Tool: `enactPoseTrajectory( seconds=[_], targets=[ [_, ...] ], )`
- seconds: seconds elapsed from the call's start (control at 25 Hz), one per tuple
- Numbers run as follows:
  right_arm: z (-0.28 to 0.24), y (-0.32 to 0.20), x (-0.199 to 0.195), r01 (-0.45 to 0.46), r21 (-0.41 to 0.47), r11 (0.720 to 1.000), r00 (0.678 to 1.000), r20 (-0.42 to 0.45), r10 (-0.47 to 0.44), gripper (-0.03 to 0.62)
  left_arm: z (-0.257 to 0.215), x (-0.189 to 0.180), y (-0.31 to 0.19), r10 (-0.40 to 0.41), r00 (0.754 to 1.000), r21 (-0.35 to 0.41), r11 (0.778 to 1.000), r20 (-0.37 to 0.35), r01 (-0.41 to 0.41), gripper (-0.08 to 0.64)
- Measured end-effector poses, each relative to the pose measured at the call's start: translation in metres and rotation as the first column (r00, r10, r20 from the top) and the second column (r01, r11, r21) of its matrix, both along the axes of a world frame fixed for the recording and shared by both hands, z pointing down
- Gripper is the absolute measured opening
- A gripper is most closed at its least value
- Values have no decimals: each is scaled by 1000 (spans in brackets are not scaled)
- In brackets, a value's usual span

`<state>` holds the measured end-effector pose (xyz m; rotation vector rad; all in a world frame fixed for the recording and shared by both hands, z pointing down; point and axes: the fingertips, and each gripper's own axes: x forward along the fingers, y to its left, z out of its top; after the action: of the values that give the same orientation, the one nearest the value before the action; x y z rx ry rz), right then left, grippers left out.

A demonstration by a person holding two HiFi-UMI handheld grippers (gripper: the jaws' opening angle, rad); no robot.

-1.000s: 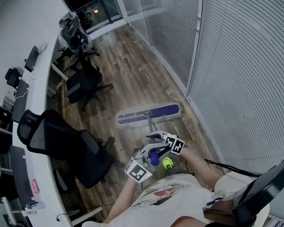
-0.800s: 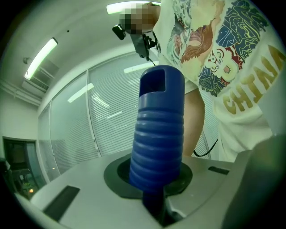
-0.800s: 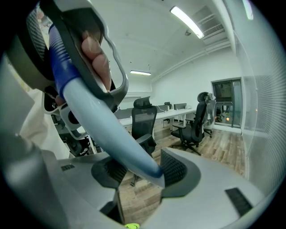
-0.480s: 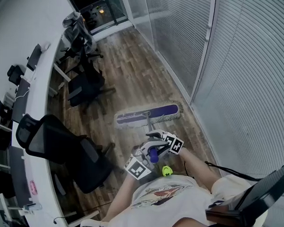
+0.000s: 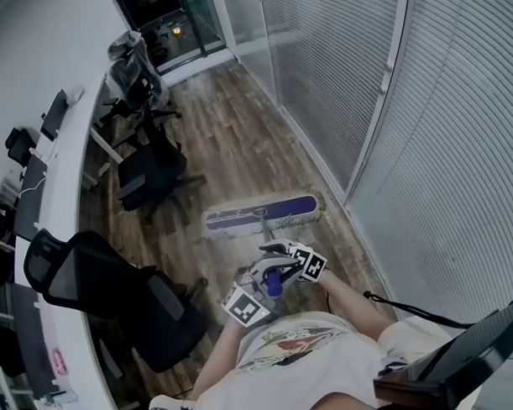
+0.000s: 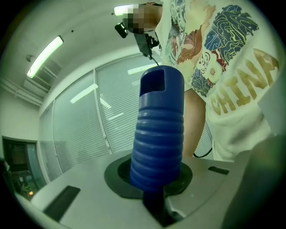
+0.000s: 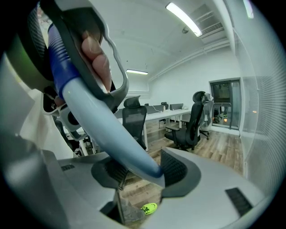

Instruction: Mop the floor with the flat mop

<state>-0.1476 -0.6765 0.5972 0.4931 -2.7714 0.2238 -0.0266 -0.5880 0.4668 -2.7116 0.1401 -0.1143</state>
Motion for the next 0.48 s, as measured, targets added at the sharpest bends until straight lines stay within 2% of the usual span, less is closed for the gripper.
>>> enactPoseTrajectory(
  seconds=[0.24, 0.48],
  targets=[
    [-4, -36, -20, 38, 10, 999, 999, -39, -38, 199, -10, -22, -37, 0, 999, 14, 1000, -32, 1, 34],
    [-1, -32, -14, 24, 3, 1000, 1000, -17, -24, 199, -4, -16, -34, -10, 1000, -18, 1000, 0, 10, 34]
  ],
)
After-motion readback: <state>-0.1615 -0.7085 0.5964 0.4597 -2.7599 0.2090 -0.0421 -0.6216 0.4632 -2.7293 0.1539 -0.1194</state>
